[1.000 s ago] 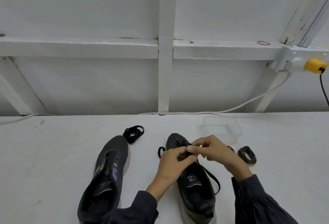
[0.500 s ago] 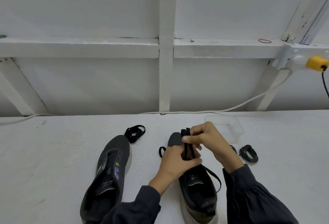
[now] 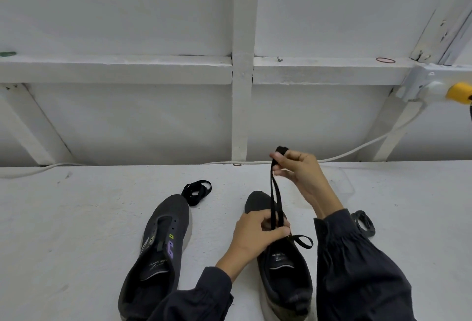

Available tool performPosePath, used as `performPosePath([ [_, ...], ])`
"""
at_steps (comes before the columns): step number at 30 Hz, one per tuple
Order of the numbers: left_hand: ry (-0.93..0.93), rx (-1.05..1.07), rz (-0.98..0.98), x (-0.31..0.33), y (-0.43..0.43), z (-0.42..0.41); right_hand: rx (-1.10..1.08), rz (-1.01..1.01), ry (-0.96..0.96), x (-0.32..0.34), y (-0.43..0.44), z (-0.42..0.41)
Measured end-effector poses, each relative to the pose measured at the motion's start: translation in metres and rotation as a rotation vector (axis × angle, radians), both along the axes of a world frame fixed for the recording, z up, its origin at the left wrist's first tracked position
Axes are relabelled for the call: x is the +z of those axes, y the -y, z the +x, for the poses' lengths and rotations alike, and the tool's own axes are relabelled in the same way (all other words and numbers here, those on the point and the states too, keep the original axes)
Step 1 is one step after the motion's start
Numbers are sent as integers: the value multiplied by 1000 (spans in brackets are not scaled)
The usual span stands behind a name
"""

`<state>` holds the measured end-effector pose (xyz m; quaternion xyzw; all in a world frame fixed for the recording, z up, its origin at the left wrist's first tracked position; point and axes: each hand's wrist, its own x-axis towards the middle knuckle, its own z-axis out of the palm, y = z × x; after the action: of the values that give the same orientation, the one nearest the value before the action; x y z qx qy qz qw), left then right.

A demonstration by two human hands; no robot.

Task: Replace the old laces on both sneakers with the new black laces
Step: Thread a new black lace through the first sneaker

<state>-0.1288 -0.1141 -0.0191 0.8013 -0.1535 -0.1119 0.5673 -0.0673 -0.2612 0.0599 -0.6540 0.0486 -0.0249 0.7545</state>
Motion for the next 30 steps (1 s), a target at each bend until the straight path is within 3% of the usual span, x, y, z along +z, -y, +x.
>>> performPosePath([
  [5,-19,6,-37,-2,-1,2,159,-562,-212,-25,25,-23],
  [8,-6,27,-35,-3,1,3,353,-710,-339,-28,27,-47],
  [10,22,38,-8,-5,2,4,376,-676,-318,-29,21,-60],
  [15,32,46,1,-5,3,2,193,-555,-96,-37,2,-67],
  [20,-1,40,5,-7,3,1,46,-448,-79,-38,-3,-62],
  [30,-25,-3,-5,2,0,2,29,-296,41,3,-4,-35],
])
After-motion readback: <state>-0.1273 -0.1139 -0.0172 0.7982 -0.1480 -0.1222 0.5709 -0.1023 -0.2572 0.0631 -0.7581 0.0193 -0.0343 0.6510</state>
